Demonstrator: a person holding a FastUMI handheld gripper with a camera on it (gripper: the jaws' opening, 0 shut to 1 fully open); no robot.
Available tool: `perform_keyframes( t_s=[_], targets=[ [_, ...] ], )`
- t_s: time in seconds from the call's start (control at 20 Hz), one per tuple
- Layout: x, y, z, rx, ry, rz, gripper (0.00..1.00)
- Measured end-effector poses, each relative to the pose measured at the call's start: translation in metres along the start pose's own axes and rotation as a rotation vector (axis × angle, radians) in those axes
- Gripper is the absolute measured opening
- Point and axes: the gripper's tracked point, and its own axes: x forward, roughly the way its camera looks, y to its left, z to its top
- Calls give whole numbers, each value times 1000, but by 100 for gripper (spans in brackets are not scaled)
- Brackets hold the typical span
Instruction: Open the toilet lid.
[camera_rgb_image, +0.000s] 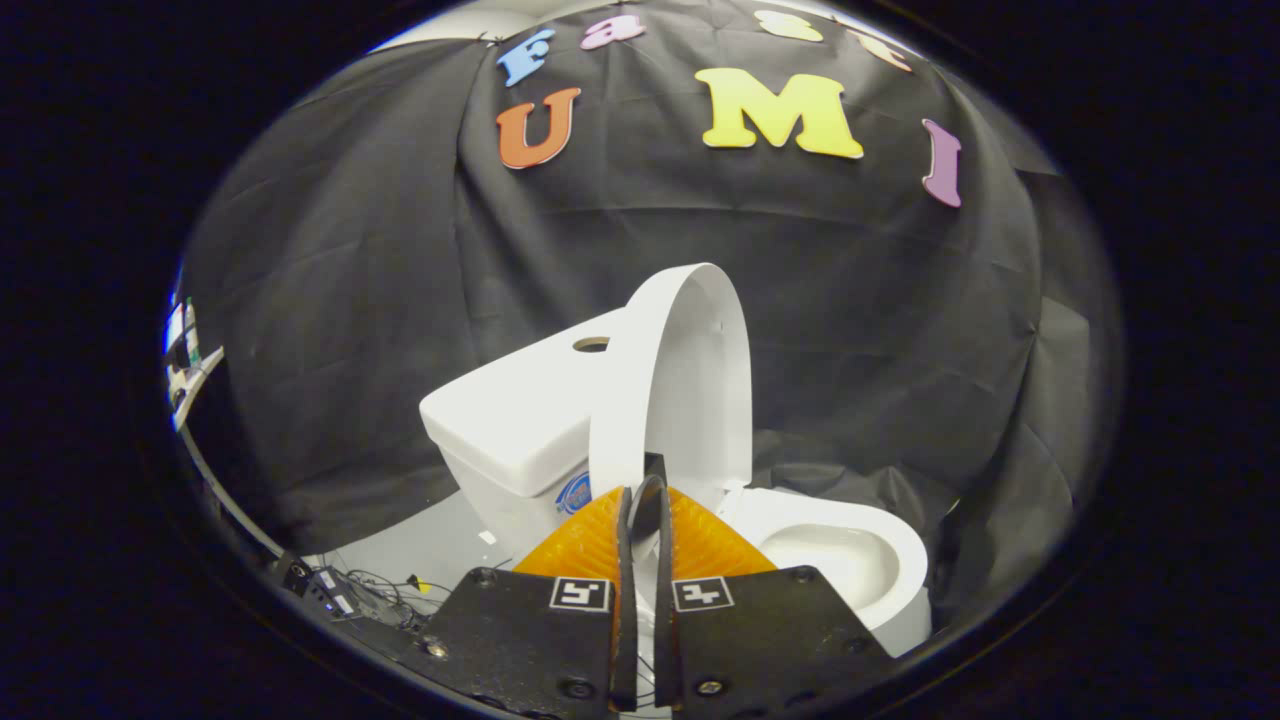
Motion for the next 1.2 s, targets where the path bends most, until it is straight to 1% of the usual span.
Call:
perform_keyframes(
  t_s=[0.3, 0.4, 0.55, 0.65, 0.75, 0.8, 0.85, 0.95, 1.0, 1.05, 1.1, 1.15, 1.2],
  targets=[
    [6, 12, 1, -7, 7, 22, 10],
    [7, 12, 3, -33, 3, 13, 10],
    [4, 3, 2, -38, -10, -24, 10],
    [3, 1, 0, -47, 2, -13, 11],
    [-1, 12, -4, -45, -3, 47, 25],
    [-7, 14, 0, -61, -13, 69, 26],
    [-10, 12, 4, -75, -36, 65, 30],
    [-37, 2, 13, -101, -83, 51, 49],
    [-43, -1, 10, -108, -99, 48, 57],
    [-50, -5, 11, -118, -112, 46, 58],
    [-55, -11, 10, -123, -121, 39, 61],
    [-61, -18, 11, -116, -129, 32, 64],
    [-67, -26, 11, -102, -133, 34, 65]
  ],
)
